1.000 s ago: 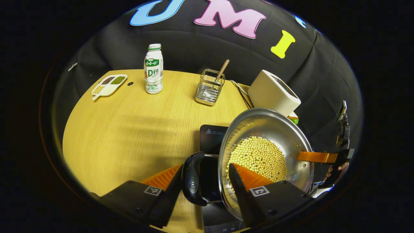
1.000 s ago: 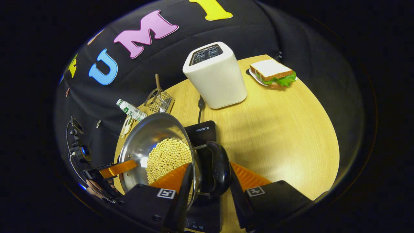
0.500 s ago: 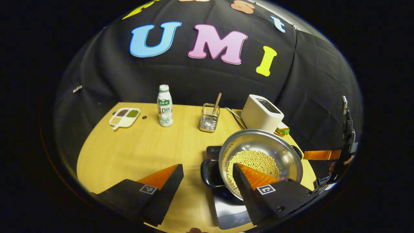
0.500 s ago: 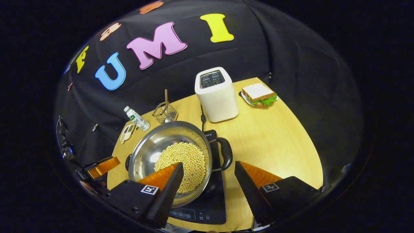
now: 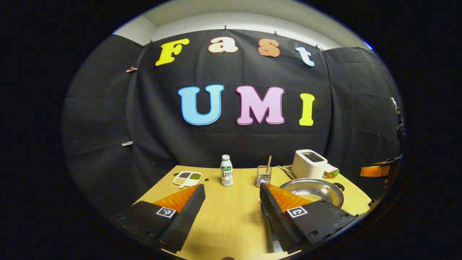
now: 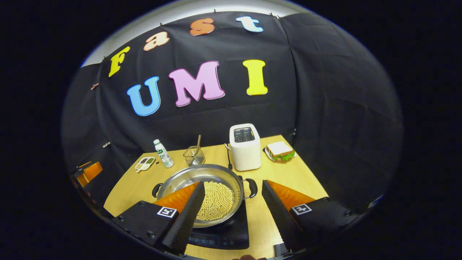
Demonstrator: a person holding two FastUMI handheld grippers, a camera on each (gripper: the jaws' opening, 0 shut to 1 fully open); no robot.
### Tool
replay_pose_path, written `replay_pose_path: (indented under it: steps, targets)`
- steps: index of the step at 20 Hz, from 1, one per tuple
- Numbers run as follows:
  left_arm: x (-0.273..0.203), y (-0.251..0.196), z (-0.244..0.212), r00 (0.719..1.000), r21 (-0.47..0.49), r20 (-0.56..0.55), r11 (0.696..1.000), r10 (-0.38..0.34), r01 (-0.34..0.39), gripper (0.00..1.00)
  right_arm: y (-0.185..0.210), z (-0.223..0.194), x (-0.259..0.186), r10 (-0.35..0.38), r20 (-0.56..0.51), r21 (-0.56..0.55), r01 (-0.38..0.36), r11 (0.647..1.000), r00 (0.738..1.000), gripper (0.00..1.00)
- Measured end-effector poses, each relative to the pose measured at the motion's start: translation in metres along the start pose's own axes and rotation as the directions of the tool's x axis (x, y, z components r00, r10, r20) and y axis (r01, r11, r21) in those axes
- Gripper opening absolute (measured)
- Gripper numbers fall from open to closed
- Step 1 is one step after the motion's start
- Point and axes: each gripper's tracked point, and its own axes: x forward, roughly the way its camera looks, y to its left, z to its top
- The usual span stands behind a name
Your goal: First push the handle of the pot to place it horizontally, then grasp the pot with both hands and set it on the induction cooktop.
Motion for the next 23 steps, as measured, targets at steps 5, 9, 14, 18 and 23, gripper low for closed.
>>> replay_pose_path:
  steps: [5, 9, 14, 18, 23]
  targets:
    - [-0.056, 0.002, -0.002, 0.998, -0.038, 0.047, 0.999, 0.038, -0.036, 0.95, 0.011, 0.031, -0.046, 0.022, 0.171, -0.019, -0.019, 1.0, 0.985, 0.98]
    - [-0.088, -0.003, -0.02, 0.996, -0.087, 0.061, 0.994, 0.065, -0.06, 0.94, -0.014, 0.036, -0.078, -0.033, 0.256, -0.01, 0.037, 0.999, 0.966, 0.98]
    - [-0.117, 0.002, -0.046, 0.991, -0.155, 0.036, 0.981, 0.126, -0.119, 0.95, -0.036, 0.013, -0.108, -0.097, 0.302, -0.016, 0.107, 0.994, 0.948, 0.98]
    - [-0.125, 0.003, -0.05, 0.99, -0.164, 0.019, 0.977, 0.141, -0.136, 0.95, -0.03, 0.0, -0.119, -0.09, 0.311, -0.059, 0.114, 0.992, 0.946, 0.98]
    - [-0.128, 0.005, -0.042, 0.989, -0.142, 0.028, 0.98, 0.148, -0.143, 0.95, -0.006, 0.007, -0.12, -0.029, 0.33, -0.061, 0.052, 0.997, 0.943, 0.98]
